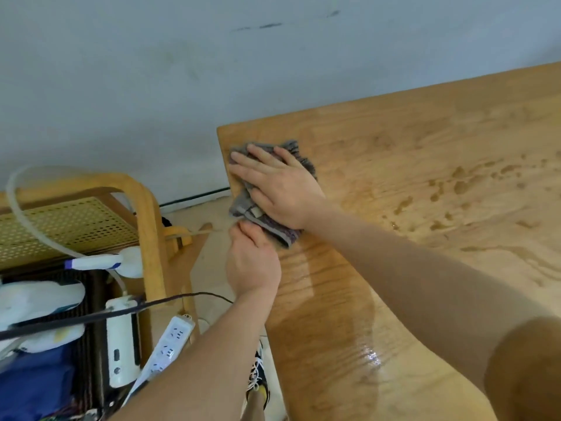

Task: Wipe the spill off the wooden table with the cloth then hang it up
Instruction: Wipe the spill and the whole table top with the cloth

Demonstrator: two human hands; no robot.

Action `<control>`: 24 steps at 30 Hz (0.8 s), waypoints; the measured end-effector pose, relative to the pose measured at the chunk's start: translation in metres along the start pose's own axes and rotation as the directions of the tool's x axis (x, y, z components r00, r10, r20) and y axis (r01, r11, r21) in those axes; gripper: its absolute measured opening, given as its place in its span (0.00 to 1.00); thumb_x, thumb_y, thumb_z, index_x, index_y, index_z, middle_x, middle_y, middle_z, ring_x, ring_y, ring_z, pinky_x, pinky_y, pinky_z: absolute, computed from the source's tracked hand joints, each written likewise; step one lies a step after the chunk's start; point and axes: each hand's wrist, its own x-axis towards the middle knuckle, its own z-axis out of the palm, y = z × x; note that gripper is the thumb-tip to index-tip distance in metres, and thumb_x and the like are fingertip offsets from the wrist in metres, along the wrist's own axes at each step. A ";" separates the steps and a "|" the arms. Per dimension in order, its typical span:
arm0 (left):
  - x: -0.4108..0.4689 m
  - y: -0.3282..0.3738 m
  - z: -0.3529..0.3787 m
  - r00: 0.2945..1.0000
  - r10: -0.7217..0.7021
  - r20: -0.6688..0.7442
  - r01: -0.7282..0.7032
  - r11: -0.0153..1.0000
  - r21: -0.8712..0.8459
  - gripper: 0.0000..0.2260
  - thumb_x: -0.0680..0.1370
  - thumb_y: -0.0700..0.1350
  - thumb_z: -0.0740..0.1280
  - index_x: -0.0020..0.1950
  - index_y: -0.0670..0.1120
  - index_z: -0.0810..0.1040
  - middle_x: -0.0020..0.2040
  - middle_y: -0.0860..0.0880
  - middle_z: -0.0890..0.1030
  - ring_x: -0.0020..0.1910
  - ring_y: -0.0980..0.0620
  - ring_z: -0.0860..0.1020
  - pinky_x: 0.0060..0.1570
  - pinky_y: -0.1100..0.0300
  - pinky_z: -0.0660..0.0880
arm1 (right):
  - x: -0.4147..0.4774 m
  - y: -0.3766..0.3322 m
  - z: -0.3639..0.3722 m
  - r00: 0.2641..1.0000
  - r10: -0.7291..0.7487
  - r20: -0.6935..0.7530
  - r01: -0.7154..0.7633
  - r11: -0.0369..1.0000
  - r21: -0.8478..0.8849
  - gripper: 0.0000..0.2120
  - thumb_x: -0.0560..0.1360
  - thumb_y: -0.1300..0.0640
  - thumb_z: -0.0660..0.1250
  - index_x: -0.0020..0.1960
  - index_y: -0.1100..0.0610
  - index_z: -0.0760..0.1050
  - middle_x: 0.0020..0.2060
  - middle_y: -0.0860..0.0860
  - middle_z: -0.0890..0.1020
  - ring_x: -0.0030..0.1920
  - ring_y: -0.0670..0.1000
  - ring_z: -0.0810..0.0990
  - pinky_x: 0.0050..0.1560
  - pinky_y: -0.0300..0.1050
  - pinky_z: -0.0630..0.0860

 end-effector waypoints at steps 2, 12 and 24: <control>0.000 0.002 -0.002 0.999 -0.032 0.016 0.033 0.999 -0.015 0.18 0.83 0.51 0.48 0.57 0.41 0.72 0.51 0.37 0.80 0.49 0.36 0.77 0.39 0.53 0.66 | -0.046 -0.010 0.005 0.999 -0.031 0.030 0.030 0.999 0.030 0.25 0.79 0.54 0.53 0.76 0.49 0.62 0.76 0.45 0.62 0.78 0.49 0.55 0.75 0.54 0.48; 0.009 0.009 -0.007 0.991 -0.102 0.089 0.114 0.983 -0.142 0.18 0.80 0.55 0.54 0.60 0.47 0.75 0.54 0.43 0.80 0.52 0.40 0.76 0.45 0.55 0.65 | -0.058 -0.020 0.008 0.983 0.182 0.009 -0.181 0.980 -0.076 0.27 0.80 0.48 0.48 0.79 0.49 0.54 0.78 0.45 0.57 0.78 0.47 0.51 0.76 0.53 0.51; -0.005 -0.013 -0.012 0.983 -0.137 0.120 0.169 0.930 -0.325 0.19 0.76 0.56 0.53 0.51 0.48 0.80 0.48 0.47 0.82 0.48 0.44 0.78 0.49 0.49 0.75 | -0.090 -0.070 0.030 0.921 0.388 -0.026 -0.389 0.920 -0.048 0.27 0.82 0.45 0.48 0.80 0.49 0.50 0.79 0.45 0.51 0.79 0.47 0.45 0.77 0.55 0.48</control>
